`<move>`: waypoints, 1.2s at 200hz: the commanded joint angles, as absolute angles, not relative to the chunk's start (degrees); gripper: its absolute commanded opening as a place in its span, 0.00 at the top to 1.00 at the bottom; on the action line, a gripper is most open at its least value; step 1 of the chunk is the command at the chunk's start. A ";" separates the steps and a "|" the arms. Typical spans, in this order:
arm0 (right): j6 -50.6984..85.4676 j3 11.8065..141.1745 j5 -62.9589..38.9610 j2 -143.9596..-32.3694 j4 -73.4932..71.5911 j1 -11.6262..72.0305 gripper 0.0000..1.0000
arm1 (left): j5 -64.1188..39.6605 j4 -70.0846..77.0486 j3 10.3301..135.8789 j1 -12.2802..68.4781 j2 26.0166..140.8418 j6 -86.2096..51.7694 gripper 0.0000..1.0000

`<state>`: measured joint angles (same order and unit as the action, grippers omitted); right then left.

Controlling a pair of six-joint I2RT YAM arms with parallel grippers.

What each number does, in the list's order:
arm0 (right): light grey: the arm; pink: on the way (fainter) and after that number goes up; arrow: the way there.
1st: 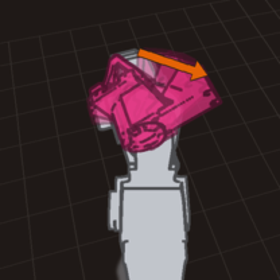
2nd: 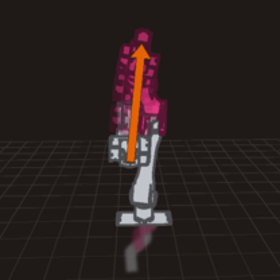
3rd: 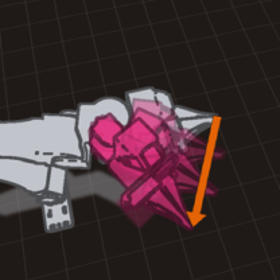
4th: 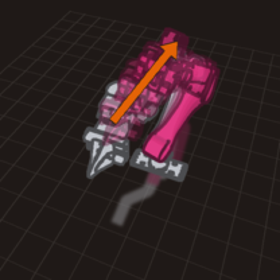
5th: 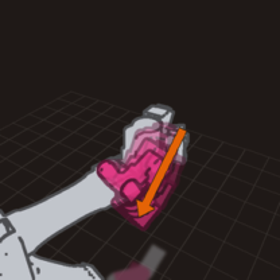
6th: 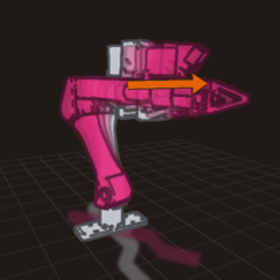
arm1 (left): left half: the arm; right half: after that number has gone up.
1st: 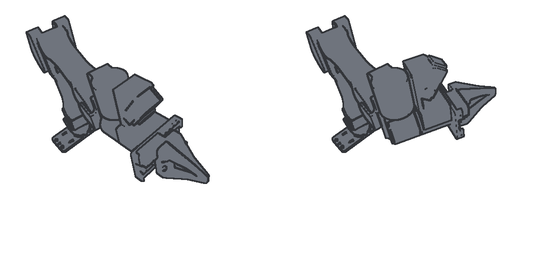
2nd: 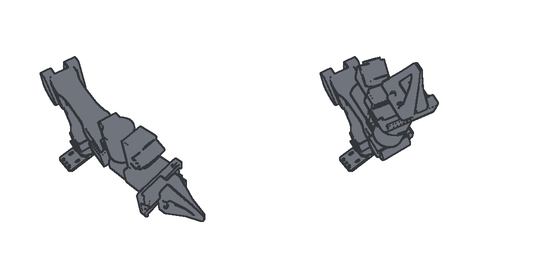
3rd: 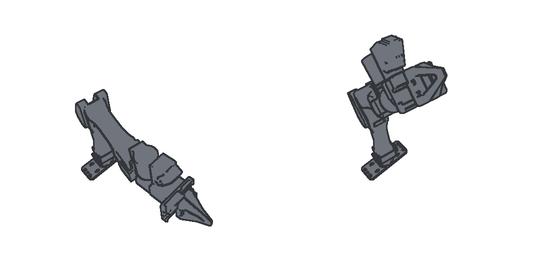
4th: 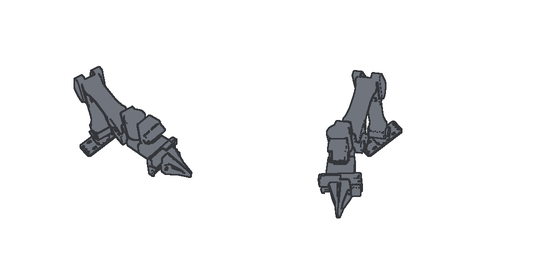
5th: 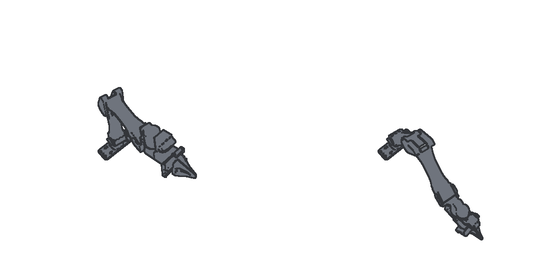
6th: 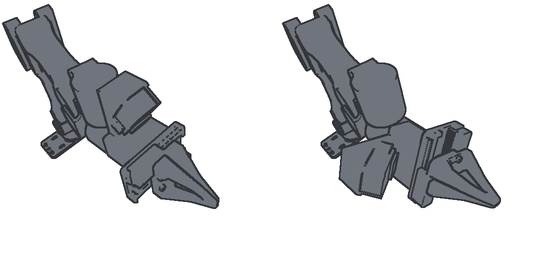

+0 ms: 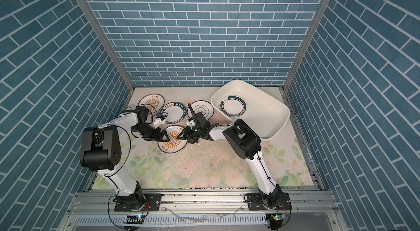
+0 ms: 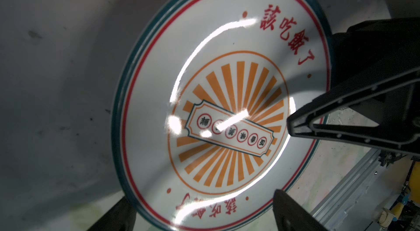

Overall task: Place the plates into the plastic bin on the countertop
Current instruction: Pick up the plate from the middle-left of the table.

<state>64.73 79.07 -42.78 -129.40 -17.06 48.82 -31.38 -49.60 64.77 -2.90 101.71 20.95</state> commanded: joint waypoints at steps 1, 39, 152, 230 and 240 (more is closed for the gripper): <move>66.01 79.98 -43.15 -130.76 -18.96 49.14 0.58 | -35.37 -50.63 65.74 -1.93 102.34 21.09 0.06; 66.13 78.84 -42.66 -130.03 -19.66 49.13 0.65 | -34.35 -50.37 65.70 -1.92 102.66 21.01 0.06; 67.31 77.35 -42.96 -129.13 -22.45 49.13 0.81 | -33.80 -50.63 65.22 -1.93 102.12 21.66 0.06; 68.01 76.55 -42.90 -127.95 -24.51 49.00 0.84 | -32.88 -50.27 65.39 -1.93 101.51 21.60 0.05; 68.24 76.39 -43.01 -127.88 -24.86 49.00 0.84 | -32.78 -50.35 65.44 -1.92 101.38 21.54 0.05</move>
<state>66.26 77.01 -42.81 -129.56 -22.02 48.84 -31.83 -49.58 64.79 -2.24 101.95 20.84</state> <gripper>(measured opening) 0.166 0.948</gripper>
